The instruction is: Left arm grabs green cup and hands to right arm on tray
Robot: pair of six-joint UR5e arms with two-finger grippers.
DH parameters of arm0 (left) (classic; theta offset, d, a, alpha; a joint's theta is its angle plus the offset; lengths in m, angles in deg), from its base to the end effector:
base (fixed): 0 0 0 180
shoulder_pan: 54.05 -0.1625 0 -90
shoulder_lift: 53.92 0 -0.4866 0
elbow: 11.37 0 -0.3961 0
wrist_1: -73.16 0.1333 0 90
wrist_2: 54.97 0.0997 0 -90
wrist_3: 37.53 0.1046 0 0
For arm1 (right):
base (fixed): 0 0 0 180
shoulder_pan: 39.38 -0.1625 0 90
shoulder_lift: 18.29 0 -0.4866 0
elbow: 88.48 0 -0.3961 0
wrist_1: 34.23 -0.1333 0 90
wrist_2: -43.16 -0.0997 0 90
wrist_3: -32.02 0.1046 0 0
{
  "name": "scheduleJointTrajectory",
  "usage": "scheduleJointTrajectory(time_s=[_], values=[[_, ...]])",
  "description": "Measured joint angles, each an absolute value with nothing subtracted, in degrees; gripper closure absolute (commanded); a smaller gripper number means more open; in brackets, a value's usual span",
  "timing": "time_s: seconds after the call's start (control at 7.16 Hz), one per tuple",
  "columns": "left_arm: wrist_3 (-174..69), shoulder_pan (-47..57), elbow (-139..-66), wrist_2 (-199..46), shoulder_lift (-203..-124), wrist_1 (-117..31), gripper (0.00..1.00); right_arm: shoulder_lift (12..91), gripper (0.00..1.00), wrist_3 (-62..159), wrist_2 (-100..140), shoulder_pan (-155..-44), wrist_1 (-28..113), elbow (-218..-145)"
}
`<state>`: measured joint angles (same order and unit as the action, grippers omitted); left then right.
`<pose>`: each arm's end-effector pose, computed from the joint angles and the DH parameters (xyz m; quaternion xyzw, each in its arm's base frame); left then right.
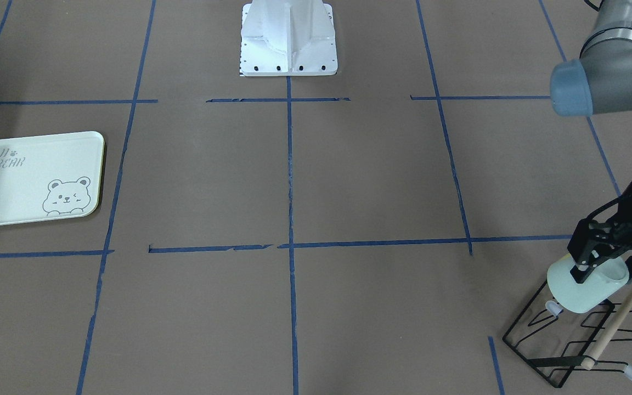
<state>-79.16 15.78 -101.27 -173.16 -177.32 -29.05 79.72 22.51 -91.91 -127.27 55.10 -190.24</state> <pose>0.1745 -0.7184 0.3448 0.2066 0.3854 -0.0740 0.8963 0.0433 -0.4344 0.6844 0.0603 -0.3799 -0.1081 0.9167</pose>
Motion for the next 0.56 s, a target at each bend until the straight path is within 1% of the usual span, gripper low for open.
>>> scheduleJointTrajectory(time_s=[0.28, 0.42, 0.56], values=[[-90.61, 13.45, -104.36, -173.14, -170.74, -37.6, 0.84, 79.71, 0.0, 25.78, -96.87, -126.94, 51.27, -191.09], [-96.92, 11.9, -104.79, -173.16, -168.19, -43.24, 0.84, 79.71, 0.0, 31.97, -99.37, -125.76, 45.21, -191.11], [-102.97, 10.31, -104.95, -173.17, -166.01, -49.13, 0.84, 79.65, 0.0, 42.3, -100.42, -122.87, 36.11, -191.08]])
